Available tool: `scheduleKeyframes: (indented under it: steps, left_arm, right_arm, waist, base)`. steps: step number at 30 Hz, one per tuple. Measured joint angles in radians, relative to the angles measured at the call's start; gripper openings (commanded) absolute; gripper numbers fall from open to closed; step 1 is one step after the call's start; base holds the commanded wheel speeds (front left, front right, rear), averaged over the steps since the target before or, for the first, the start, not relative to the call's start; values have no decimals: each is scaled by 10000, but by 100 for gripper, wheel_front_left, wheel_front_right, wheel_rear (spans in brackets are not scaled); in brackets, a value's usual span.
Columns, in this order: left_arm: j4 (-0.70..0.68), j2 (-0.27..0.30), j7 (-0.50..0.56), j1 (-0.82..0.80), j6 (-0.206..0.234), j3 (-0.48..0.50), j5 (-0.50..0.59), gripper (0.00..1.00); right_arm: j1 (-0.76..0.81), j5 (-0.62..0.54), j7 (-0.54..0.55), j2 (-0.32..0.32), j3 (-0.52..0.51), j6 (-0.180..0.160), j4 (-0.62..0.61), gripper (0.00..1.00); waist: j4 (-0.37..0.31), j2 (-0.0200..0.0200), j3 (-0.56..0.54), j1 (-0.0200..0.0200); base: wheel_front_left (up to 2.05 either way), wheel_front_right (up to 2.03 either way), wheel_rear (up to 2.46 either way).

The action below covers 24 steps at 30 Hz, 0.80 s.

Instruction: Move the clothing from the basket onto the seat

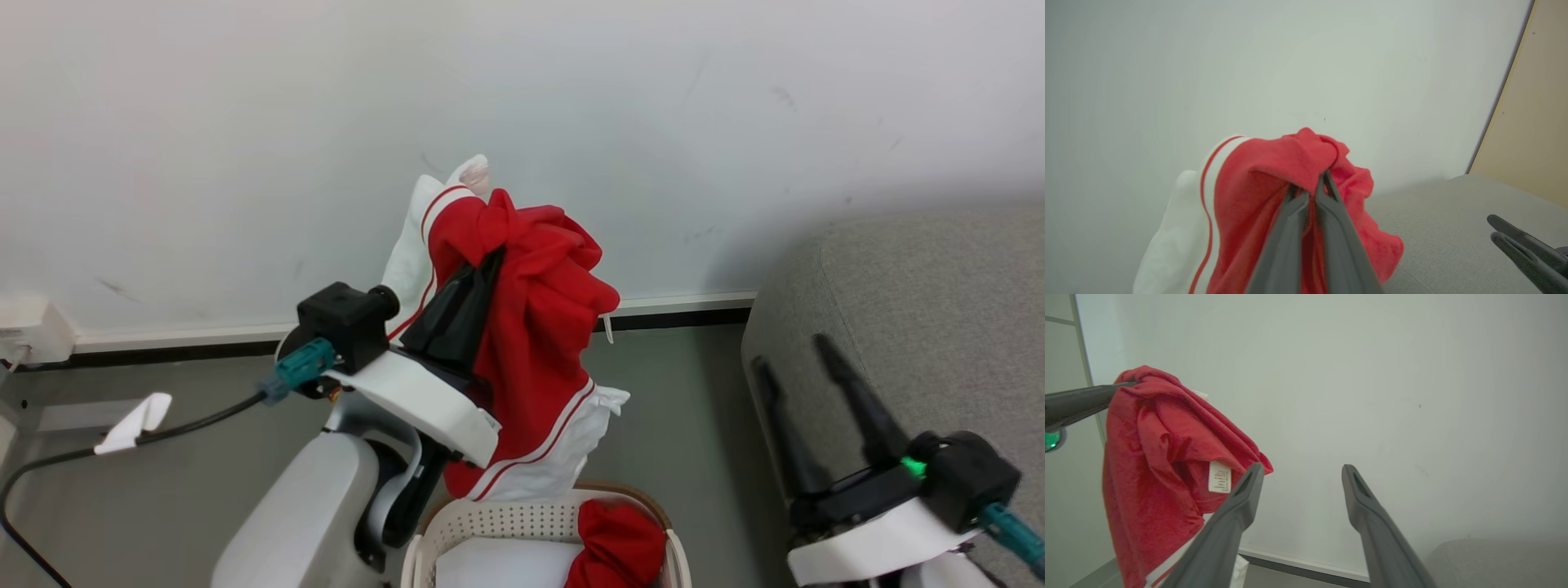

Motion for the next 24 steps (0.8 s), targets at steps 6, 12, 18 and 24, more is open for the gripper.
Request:
scheduleKeyframes:
  steps: [6, 12, 18, 24]
  left_arm:
    - [-50, -96, 88, -4, -35, -293, 0, 0]
    - [102, -389, 113, -19, -142, -704, 2, 0]
    - [267, -679, 109, -38, -339, -1227, 6, 0]
    - [447, -949, 107, -80, -508, -1827, 42, 0]
  right_arm:
    - [-339, 589, 0, -359, 1634, 0, 27, 100]
    - [-924, 805, 2, -443, 2894, 0, 460, 100]
    - [-1421, 882, 2, -435, 3501, 0, 1195, 100]
    - [-1610, 995, 0, -255, 3856, 0, 1806, 100]
  waist:
    - [120, 0, 85, 0]
    - [435, 0, 93, 1]
    - [860, 0, 61, 1]
    - [1372, 0, 0, 1]
  base:
    - [0, 0, 0]
    - [0, 0, 0]
    - [0, 0, 0]
    - [0, 0, 0]
